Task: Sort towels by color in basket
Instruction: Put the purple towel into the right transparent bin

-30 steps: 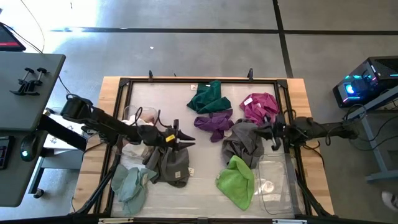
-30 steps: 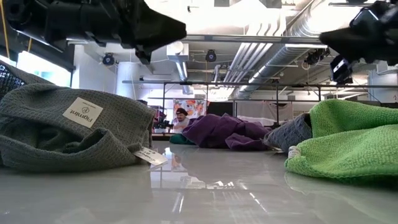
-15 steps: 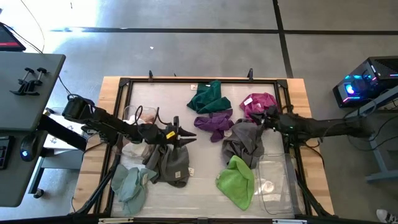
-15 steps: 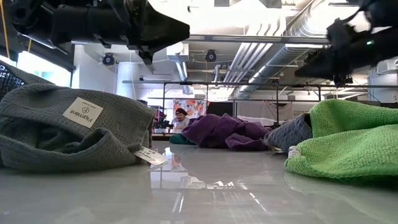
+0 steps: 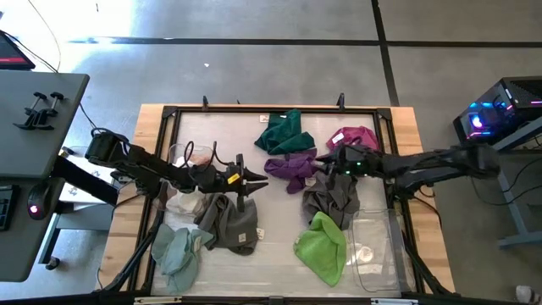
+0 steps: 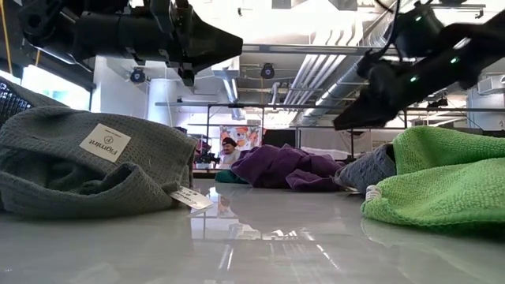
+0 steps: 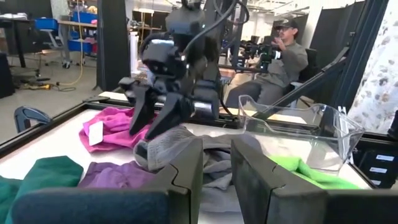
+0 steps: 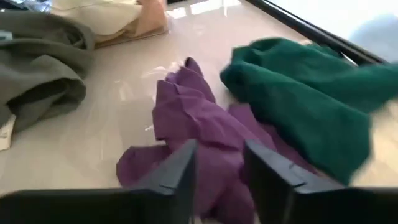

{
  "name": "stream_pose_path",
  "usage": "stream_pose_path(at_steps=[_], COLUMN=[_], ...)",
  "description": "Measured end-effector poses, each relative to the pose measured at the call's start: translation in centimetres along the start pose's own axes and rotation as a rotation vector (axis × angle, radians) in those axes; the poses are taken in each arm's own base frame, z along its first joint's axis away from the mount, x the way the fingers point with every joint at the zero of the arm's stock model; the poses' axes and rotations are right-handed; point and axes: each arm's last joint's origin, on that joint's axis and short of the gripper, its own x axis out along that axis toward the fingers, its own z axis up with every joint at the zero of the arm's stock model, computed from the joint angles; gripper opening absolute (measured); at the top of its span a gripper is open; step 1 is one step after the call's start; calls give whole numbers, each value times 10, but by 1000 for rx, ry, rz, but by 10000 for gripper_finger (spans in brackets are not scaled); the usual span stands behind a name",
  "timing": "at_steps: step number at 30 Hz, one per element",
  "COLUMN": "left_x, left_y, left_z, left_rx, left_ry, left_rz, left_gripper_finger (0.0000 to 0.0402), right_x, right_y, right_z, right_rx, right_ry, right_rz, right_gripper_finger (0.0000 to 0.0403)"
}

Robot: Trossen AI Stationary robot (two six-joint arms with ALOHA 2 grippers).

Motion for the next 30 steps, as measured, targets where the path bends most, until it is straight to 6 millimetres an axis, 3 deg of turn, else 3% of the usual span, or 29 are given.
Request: stream_pose_path(at_steps=[6, 14, 18, 23, 27, 30], left_x=[0, 0, 0, -1, -1, -1], left_y=[0, 0, -1, -4, -4, -5], left_z=[-1, -1, -1, -1, -1, -2], left_rx=[-30, -51, -70, -73, -72, -76], left_ry=[7, 6, 6, 9, 9, 11], left_rz=[6, 19, 21, 5, 3, 0], left_gripper_finger=[71, 71, 71, 71, 71, 71], right_x=[33, 89, 115, 135, 135, 125], right_y=[3, 11, 12, 11, 12, 25], right_z=[-8, -12, -18, -29, -30, -26], right_rx=[-103, -240, -293, -318, -289, -284], right_ry=[-70, 70, 151, 188, 200, 195], right_rz=[38, 109, 119, 100, 87, 68], right_gripper_finger=[207, 201, 174, 93, 19, 20])
